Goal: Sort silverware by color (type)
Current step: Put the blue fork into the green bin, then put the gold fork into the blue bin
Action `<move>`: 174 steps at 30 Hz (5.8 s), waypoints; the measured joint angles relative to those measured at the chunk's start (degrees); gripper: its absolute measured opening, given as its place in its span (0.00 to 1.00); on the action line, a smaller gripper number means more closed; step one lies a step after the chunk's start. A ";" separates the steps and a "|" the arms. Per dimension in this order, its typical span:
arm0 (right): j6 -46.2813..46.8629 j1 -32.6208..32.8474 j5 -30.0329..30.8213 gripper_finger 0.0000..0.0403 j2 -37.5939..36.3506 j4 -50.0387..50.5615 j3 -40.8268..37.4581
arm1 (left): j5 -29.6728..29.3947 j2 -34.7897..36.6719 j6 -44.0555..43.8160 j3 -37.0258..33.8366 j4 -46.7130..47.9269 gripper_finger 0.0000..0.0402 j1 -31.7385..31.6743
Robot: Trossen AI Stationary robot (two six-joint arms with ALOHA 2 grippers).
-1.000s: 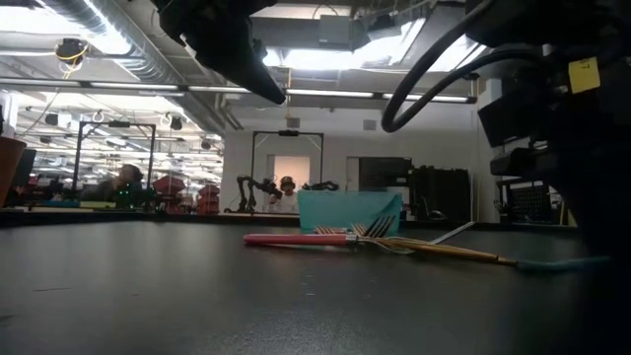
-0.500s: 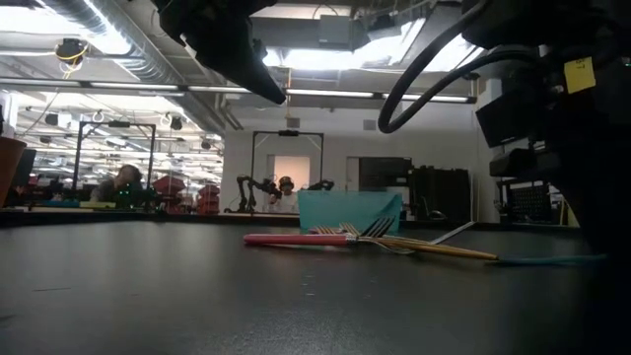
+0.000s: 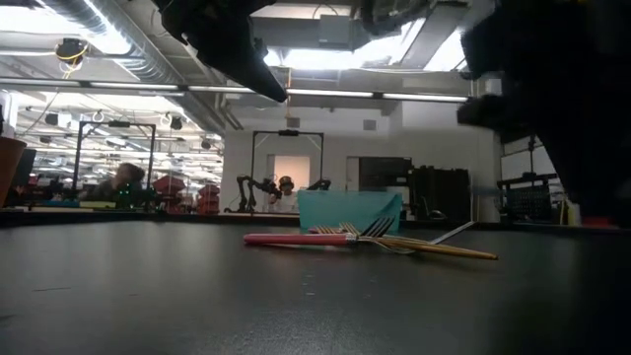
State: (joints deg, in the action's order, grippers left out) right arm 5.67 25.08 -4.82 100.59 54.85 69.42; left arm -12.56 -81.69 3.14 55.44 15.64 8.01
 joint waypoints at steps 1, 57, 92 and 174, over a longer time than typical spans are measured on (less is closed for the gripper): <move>-0.67 0.00 0.82 0.00 -0.02 1.55 0.98 | 0.00 0.00 0.00 0.00 0.00 0.24 0.00; -13.98 -58.04 -0.81 0.00 18.47 -12.27 30.23 | -0.04 0.00 0.00 -0.02 0.13 0.24 0.02; -9.97 -56.92 2.25 0.01 21.21 -5.08 30.23 | -0.04 0.00 -0.11 -0.02 0.13 0.24 0.01; 13.97 -19.84 18.45 0.28 -14.00 14.36 11.68 | -0.04 0.00 0.31 -0.02 0.15 0.24 0.00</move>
State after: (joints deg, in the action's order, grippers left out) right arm 19.64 5.24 13.64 86.59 69.21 81.11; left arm -12.60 -81.69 3.45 55.42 15.79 8.01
